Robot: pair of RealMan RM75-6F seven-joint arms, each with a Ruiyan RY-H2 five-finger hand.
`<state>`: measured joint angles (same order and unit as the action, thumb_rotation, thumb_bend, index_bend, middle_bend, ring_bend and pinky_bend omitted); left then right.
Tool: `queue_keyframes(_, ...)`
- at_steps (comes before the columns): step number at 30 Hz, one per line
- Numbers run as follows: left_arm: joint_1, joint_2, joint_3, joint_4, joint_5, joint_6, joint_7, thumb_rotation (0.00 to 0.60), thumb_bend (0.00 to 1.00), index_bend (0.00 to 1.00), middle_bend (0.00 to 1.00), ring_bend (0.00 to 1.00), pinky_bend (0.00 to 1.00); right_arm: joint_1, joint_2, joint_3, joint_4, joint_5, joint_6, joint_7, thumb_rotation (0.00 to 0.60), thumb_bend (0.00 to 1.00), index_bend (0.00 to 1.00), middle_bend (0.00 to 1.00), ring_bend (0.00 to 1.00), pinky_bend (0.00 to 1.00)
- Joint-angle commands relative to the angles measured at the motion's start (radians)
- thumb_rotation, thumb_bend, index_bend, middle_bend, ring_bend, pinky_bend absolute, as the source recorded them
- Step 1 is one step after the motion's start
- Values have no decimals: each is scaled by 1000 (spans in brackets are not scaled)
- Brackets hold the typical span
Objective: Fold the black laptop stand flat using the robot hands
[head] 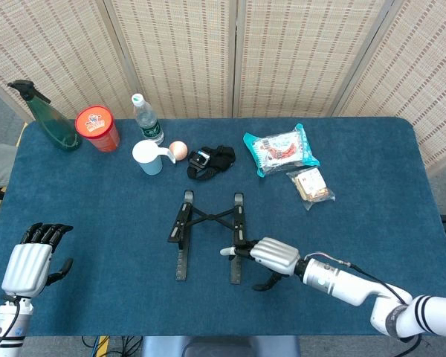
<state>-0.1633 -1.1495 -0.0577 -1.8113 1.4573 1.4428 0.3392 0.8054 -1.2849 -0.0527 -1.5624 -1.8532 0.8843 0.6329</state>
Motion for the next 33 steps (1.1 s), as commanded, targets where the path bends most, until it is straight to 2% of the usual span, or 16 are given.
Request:
queue_keyframes(1, -1, 0, 1, 3, 2, -1, -5, 600, 261, 213, 230, 187, 121, 16, -24, 26, 21, 33, -3, -18, 600, 156, 94, 244, 134, 279)
queue_keyframes(16, 9, 4, 9, 20, 7, 7, -33, 600, 261, 213, 230, 187, 122, 91, -127, 167, 135, 240, -30, -22, 600, 156, 40, 201, 93, 251)
queue_keyframes(33, 14, 2, 14, 39, 5, 3, -60, 600, 260, 213, 230, 187, 121, 131, -182, 236, 240, 388, -80, -41, 600, 156, 30, 178, 61, 208)
